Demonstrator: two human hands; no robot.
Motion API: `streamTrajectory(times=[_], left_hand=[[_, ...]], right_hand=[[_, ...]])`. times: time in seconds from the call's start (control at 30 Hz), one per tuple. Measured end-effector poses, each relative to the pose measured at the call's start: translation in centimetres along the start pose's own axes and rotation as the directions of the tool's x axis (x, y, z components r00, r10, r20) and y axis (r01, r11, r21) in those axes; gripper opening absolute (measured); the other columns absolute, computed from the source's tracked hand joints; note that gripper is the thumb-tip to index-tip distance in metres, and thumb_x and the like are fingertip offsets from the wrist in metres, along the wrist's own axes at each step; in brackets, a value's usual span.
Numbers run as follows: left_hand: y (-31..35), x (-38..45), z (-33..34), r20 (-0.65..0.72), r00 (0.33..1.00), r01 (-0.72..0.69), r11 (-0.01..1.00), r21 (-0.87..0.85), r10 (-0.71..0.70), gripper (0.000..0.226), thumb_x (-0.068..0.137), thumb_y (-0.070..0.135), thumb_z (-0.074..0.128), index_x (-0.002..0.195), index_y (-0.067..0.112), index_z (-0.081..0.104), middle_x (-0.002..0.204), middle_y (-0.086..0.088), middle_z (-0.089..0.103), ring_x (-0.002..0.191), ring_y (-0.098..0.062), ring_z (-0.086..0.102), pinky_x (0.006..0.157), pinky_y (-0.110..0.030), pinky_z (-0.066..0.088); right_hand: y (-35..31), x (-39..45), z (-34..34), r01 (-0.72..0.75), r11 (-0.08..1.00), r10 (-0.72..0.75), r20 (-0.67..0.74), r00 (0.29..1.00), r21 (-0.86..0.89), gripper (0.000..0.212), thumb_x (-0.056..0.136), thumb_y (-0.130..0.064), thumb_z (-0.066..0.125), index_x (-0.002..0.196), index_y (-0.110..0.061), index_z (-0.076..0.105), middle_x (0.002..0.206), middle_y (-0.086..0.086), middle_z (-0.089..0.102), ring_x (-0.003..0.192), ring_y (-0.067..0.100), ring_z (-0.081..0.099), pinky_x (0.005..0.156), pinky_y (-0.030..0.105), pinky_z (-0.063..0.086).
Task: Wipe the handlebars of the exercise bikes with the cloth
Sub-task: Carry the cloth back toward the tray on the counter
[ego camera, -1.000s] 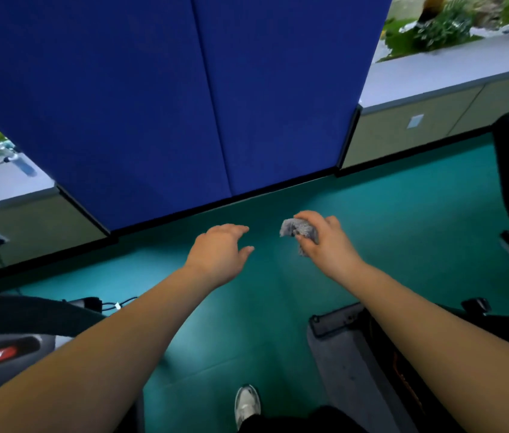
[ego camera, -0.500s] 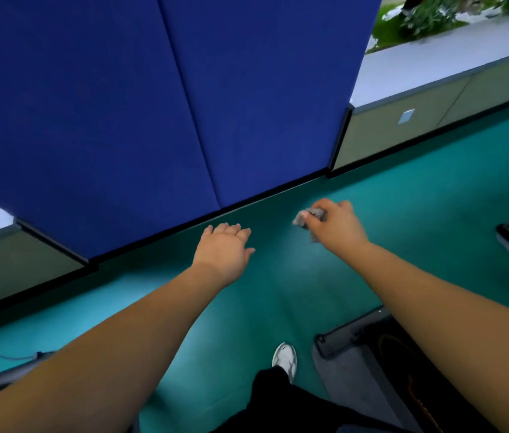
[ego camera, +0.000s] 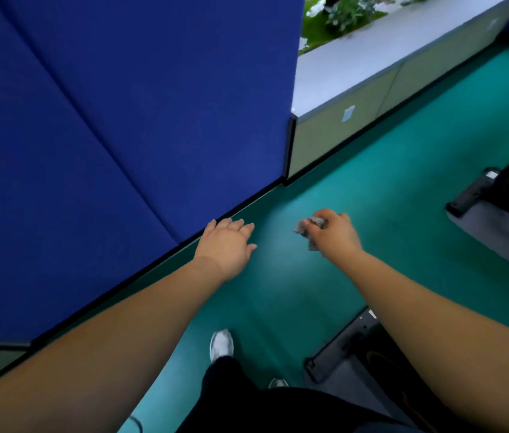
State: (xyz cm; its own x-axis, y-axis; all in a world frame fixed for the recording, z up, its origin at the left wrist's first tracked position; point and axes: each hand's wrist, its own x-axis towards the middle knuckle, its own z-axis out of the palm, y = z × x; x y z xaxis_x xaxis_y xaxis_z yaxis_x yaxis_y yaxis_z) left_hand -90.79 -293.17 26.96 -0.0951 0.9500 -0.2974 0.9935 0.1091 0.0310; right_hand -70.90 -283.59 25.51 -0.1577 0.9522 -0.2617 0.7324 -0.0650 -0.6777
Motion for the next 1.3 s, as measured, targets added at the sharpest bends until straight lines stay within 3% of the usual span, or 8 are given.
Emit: streamTrajectory(times=[0.17, 0.3, 0.47, 0.7, 0.93, 1.07, 1.2, 1.3], left_hand=[[0.5, 8.9, -2.2, 0.006, 0.988, -0.152, 0.988, 0.036, 0.152, 0.055, 0.099, 0.043, 0.031, 0.148, 0.022, 0.021, 0.155, -0.002, 0.024, 0.142, -0.023, 0.019, 0.117, -0.043, 0.010], [0.6, 16.6, -4.4, 0.022, 0.962, -0.274, 0.958, 0.085, 0.273, 0.055, 0.098, 0.044, 0.031, 0.148, 0.022, 0.019, 0.155, -0.001, 0.023, 0.142, -0.023, 0.018, 0.116, -0.043, 0.010], [0.6, 25.1, -7.5, 0.031, 0.916, -0.400, 0.902, 0.163, 0.400, 0.056, 0.098, 0.045, 0.032, 0.148, 0.023, 0.019, 0.155, 0.000, 0.023, 0.142, -0.024, 0.020, 0.116, -0.044, 0.011], [3.8, 35.1, -10.4, 0.026, 0.851, -0.520, 0.836, 0.177, 0.524, 0.056, 0.097, 0.047, 0.033, 0.147, 0.024, 0.022, 0.153, 0.000, 0.026, 0.140, -0.022, 0.024, 0.115, -0.045, 0.016], [10.7, 45.2, -11.9, 0.045, 0.807, -0.584, 0.786, 0.202, 0.588, 0.056, 0.096, 0.048, 0.032, 0.146, 0.023, 0.025, 0.150, 0.002, 0.034, 0.136, -0.023, 0.029, 0.113, -0.044, 0.019], [15.4, 50.9, -13.1, 0.052, 0.809, -0.583, 0.787, 0.202, 0.586, 0.056, 0.097, 0.049, 0.031, 0.146, 0.024, 0.023, 0.151, 0.000, 0.032, 0.138, -0.024, 0.027, 0.114, -0.045, 0.018], [20.6, 56.0, -15.6, 0.038, 0.803, -0.590, 0.785, 0.189, 0.595, 0.056, 0.097, 0.048, 0.030, 0.147, 0.024, 0.023, 0.152, 0.000, 0.030, 0.140, -0.025, 0.025, 0.115, -0.045, 0.017], [24.0, 59.8, -17.4, 0.027, 0.799, -0.595, 0.783, 0.180, 0.601, 0.056, 0.097, 0.048, 0.031, 0.147, 0.024, 0.023, 0.153, 0.000, 0.028, 0.140, -0.025, 0.023, 0.115, -0.046, 0.016]], right_hand=[[0.6, 5.4, -1.7, -0.074, 0.994, 0.081, -0.098, 0.992, 0.078, 0.014, 0.090, -0.035, 0.058, 0.099, -0.025, 0.060, 0.109, 0.005, 0.047, 0.044, 0.001, 0.056, 0.050, 0.018, 0.039], [0.3, 10.3, -2.9, -0.164, 0.979, 0.184, -0.183, 0.966, 0.120, 0.006, 0.086, -0.037, 0.060, 0.087, -0.031, 0.058, 0.106, 0.005, 0.052, 0.048, 0.006, 0.059, 0.061, 0.027, 0.051], [-0.3, 15.7, -5.6, -0.219, 0.957, 0.264, -0.259, 0.929, 0.188, 0.013, 0.082, -0.039, 0.062, 0.076, -0.029, 0.058, 0.083, 0.005, 0.066, 0.057, 0.012, 0.066, 0.059, 0.040, 0.058], [1.8, 21.7, -9.8, -0.309, 0.929, 0.363, -0.350, 0.864, 0.201, 0.017, 0.082, -0.045, 0.062, 0.081, -0.029, 0.059, 0.097, 0.010, 0.060, 0.048, 0.008, 0.063, 0.049, 0.022, 0.045], [5.9, 29.3, -15.2, -0.363, 0.919, 0.394, -0.365, 0.843, 0.155, 0.016, 0.085, -0.043, 0.060, 0.083, -0.028, 0.058, 0.094, 0.010, 0.061, 0.041, 0.000, 0.058, 0.044, 0.020, 0.036], [8.5, 34.5, -20.4, -0.376, 0.913, 0.407, -0.373, 0.834, 0.157, 0.019, 0.077, -0.044, 0.059, 0.076, -0.025, 0.058, 0.088, 0.012, 0.063, 0.046, 0.012, 0.063, 0.054, 0.029, 0.052], [10.2, 39.0, -26.5, -0.364, 0.924, 0.380, -0.417, 0.826, 0.121, 0.026, 0.079, -0.048, 0.064, 0.071, -0.024, 0.059, 0.089, 0.008, 0.060, 0.057, 0.015, 0.062, 0.047, 0.023, 0.040], [11.5, 42.4, -30.2, -0.369, 0.923, 0.380, -0.431, 0.818, 0.111, 0.028, 0.080, -0.051, 0.063, 0.071, -0.025, 0.058, 0.086, 0.007, 0.061, 0.055, 0.017, 0.063, 0.047, 0.024, 0.042]])
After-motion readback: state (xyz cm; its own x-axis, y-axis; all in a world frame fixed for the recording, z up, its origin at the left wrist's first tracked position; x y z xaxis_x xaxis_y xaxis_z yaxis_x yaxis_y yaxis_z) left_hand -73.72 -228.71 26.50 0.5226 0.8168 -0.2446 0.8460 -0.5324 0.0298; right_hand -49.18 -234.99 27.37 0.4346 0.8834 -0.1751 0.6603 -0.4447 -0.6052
